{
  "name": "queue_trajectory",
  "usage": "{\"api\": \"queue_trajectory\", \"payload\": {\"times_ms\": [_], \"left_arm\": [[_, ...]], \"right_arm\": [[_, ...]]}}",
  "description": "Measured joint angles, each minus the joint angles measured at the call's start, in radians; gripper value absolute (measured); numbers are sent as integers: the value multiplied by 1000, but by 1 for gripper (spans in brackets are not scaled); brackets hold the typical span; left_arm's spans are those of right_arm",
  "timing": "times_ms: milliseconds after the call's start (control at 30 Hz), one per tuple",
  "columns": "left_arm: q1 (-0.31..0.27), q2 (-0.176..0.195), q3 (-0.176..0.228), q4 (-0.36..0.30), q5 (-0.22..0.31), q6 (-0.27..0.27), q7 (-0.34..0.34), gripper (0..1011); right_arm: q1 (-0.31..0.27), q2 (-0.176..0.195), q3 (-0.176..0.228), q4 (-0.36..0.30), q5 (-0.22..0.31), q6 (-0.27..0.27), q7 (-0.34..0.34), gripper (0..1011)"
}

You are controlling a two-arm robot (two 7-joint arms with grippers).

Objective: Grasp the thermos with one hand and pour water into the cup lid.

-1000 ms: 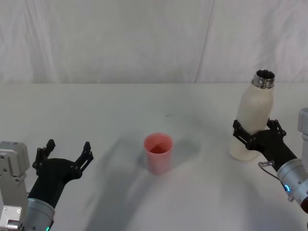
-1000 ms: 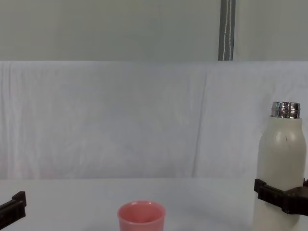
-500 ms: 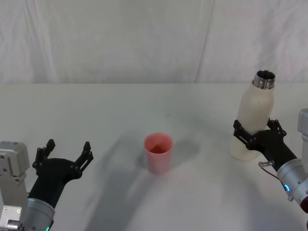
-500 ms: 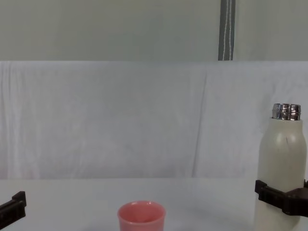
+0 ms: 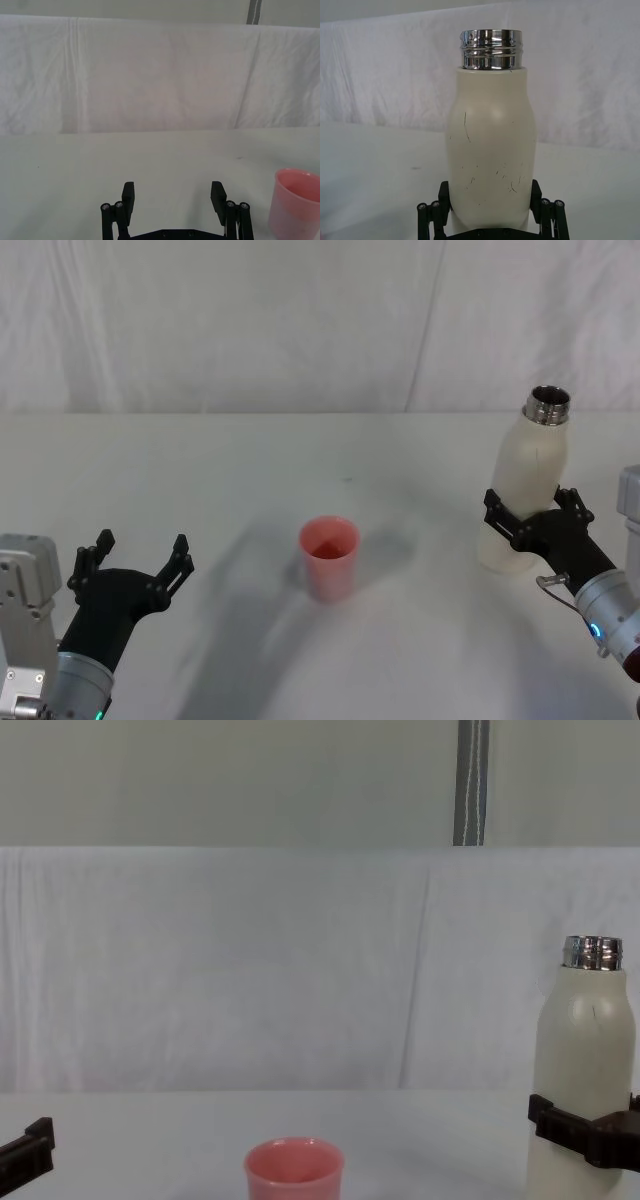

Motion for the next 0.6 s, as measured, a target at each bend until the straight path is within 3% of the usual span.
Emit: {"api": "queue_trajectory", "payload": {"times_ms": [600], "left_arm": [[0, 0, 0, 0, 0, 0, 0, 1001]], "right_arm": [[-1, -1, 1, -1, 0, 0, 0, 973]]}}
